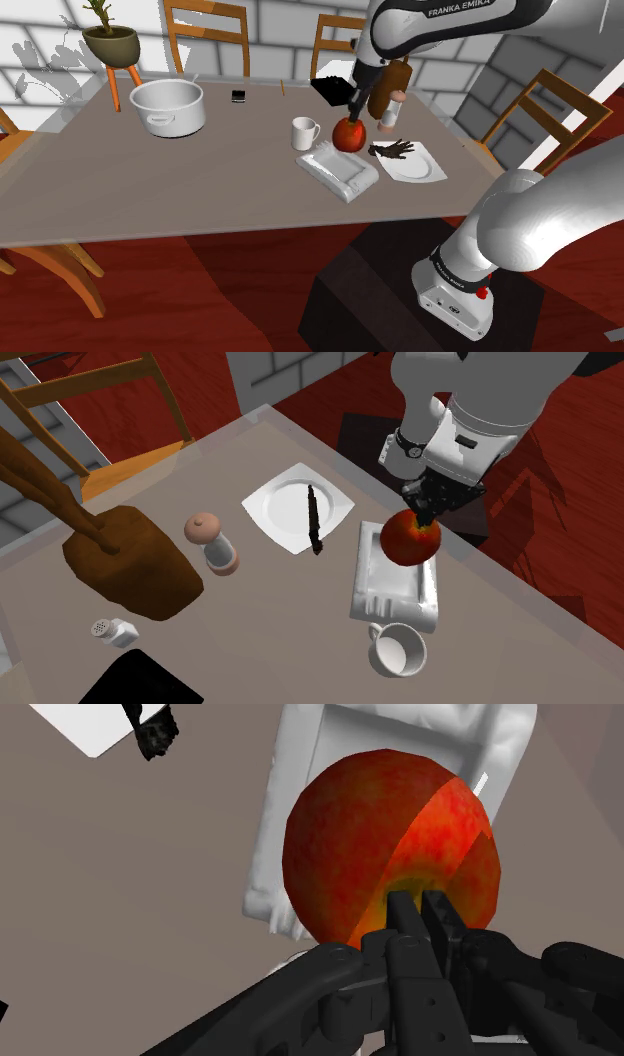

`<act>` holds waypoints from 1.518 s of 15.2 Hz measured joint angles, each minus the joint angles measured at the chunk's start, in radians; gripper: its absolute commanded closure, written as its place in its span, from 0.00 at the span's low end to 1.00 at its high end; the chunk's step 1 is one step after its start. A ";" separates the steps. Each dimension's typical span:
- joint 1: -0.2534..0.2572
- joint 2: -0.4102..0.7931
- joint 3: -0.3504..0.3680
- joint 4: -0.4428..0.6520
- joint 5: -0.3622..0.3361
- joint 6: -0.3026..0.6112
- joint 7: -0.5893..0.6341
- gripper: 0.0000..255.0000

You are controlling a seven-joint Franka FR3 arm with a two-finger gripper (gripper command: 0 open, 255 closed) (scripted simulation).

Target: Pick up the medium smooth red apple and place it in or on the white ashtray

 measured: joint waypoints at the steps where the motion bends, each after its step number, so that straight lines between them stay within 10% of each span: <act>1: 0.000 0.005 -0.001 -0.010 0.000 0.015 0.000 1.00; 19: 0.001 0.069 -0.012 -0.119 0.004 0.188 -0.007 1.00; 20: 0.001 0.069 -0.012 -0.119 0.004 0.188 -0.006 0.00; 23: 0.001 0.069 -0.012 -0.119 0.004 0.188 -0.006 0.00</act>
